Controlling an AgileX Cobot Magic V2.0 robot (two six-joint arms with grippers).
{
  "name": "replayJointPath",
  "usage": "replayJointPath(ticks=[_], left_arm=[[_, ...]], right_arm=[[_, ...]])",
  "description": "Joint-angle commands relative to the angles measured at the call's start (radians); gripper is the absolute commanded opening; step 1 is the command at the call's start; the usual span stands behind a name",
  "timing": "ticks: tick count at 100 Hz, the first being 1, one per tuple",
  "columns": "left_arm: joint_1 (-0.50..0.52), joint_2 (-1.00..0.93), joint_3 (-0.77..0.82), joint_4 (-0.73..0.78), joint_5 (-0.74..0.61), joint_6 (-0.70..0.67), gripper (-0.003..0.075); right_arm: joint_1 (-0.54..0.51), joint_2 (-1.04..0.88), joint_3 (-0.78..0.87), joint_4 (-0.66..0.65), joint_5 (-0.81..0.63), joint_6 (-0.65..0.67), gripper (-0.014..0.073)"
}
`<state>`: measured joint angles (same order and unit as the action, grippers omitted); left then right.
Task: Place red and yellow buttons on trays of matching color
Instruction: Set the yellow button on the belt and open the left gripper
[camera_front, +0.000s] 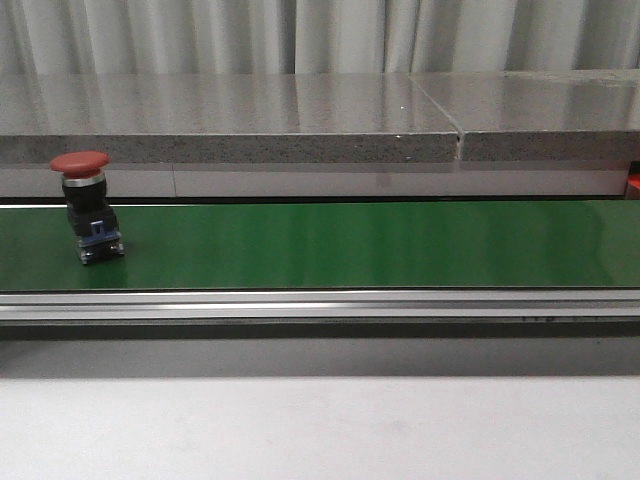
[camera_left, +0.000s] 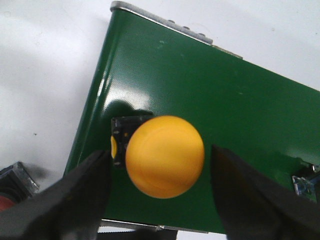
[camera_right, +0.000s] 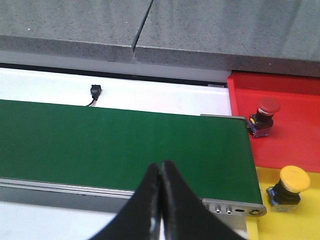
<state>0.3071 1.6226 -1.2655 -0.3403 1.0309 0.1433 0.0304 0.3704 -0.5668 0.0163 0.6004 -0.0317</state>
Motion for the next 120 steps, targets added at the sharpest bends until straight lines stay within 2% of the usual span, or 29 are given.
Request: replayJointPath(ticks=[1,24,40,50,67,79,95,120], left_arm=[[-0.008,-0.033,-0.026,-0.037,-0.03,0.008,0.0542],[-0.008,-0.09,-0.026,-0.038,-0.066,0.068,0.0554],[-0.035,-0.181,-0.026,-0.025,-0.112,0.114,0.0488],[-0.086,-0.233,-0.026,0.038,-0.14,0.114,0.036],[-0.214,-0.295,-0.026,0.128,-0.143,0.114,-0.0021],[-0.312,-0.32,-0.023,0.204,-0.145,0.101,-0.0021],[-0.446,-0.371,0.038,0.396,-0.201,-0.04,-0.0021],[-0.5,-0.569,0.231,0.364,-0.31,-0.058,-0.0021]], right_arm=[[0.002,0.005,-0.026,-0.002,-0.07,-0.004,-0.0066],[0.002,0.005,-0.026,-0.002,-0.07,-0.004,-0.0066],[0.002,0.005,-0.026,-0.002,-0.07,-0.004,-0.0066],[0.002,0.005,-0.026,-0.002,-0.07,-0.004,-0.0066],[0.002,0.005,-0.026,-0.002,-0.07,-0.004,-0.0066],[0.002,0.005,-0.026,-0.002,-0.07,-0.004,-0.0066],[0.002,0.005,-0.026,-0.002,-0.07,-0.004,-0.0066],[0.002,0.005,-0.026,-0.002,-0.07,-0.004,-0.0066]])
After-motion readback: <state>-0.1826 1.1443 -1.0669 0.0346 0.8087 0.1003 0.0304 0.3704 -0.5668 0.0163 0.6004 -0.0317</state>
